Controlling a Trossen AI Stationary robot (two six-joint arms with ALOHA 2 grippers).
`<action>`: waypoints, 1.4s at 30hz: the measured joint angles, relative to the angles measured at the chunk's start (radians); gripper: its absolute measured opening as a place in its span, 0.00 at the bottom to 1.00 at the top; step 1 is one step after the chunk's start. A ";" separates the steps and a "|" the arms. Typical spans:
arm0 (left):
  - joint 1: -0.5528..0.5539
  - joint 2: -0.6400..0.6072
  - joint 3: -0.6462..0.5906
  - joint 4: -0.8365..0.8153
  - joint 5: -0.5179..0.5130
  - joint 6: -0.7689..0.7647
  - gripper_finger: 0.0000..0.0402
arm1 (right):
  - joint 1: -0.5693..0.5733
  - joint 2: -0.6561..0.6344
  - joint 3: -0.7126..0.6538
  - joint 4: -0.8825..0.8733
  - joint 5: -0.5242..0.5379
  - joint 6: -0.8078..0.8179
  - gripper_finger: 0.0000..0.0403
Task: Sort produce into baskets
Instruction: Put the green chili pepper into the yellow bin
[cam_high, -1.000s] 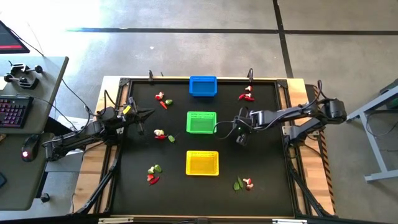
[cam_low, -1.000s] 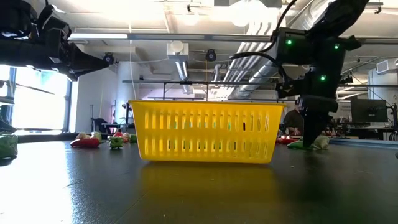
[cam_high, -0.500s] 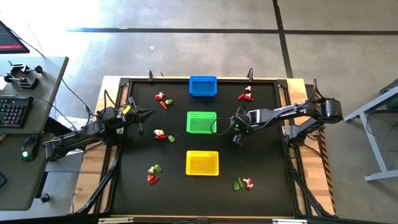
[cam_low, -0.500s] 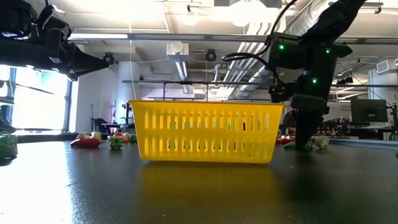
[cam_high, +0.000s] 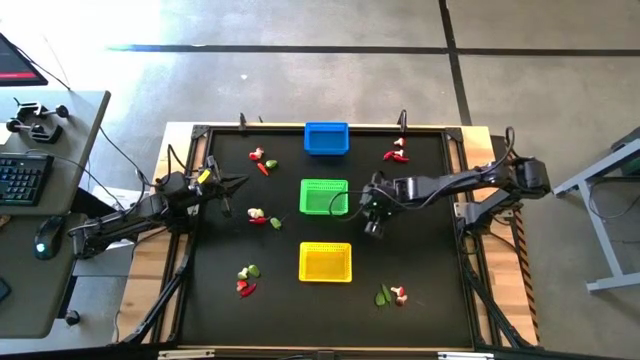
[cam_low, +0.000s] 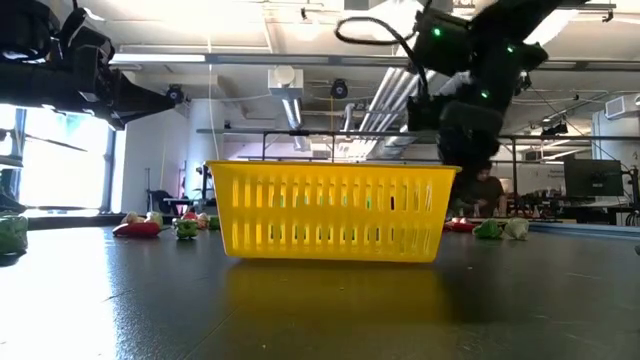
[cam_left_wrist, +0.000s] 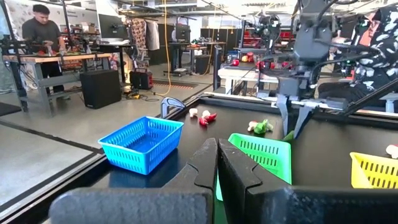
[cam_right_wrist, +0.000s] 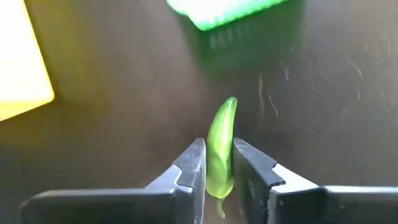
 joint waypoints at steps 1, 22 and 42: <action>0.000 0.000 0.000 0.000 0.000 0.000 0.00 | 0.010 0.001 0.018 -0.006 0.002 -0.008 0.14; 0.000 0.000 0.000 0.000 0.000 0.000 0.00 | 0.268 0.142 0.252 0.264 -0.019 0.158 0.10; 0.000 0.000 0.000 0.002 0.000 0.000 0.00 | 0.330 0.393 0.252 0.386 -0.025 0.259 0.10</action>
